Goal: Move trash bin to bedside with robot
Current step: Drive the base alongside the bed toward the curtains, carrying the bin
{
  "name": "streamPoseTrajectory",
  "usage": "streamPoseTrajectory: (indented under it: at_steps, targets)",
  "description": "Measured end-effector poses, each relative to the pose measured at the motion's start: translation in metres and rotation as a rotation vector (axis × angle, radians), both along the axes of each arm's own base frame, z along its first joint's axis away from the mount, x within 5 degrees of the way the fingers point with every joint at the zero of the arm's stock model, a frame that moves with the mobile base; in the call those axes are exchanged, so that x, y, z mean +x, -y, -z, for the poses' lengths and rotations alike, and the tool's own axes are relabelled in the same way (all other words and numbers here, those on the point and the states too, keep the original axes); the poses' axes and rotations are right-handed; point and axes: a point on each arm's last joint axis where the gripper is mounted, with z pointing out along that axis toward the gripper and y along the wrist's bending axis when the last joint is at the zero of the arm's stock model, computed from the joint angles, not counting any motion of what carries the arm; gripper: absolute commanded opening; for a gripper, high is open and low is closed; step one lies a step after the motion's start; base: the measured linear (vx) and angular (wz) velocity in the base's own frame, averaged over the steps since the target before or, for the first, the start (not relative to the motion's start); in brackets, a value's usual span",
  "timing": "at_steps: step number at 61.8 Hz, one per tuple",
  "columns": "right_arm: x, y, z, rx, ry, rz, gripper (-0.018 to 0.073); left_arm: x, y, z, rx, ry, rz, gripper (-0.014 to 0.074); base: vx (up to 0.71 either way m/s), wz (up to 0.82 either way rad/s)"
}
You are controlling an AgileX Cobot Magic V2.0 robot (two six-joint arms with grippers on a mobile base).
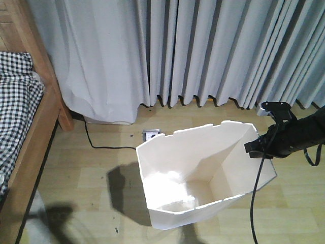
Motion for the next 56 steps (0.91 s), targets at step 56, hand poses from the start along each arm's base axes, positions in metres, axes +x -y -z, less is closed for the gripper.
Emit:
streamPoseTrajectory:
  at_steps: [56]
  targets:
    - [0.0001,0.0001,0.0,-0.001,0.001,0.0,-0.0007,0.0,0.0,0.0,0.0,0.0,0.0,-0.0006,0.14,-0.02]
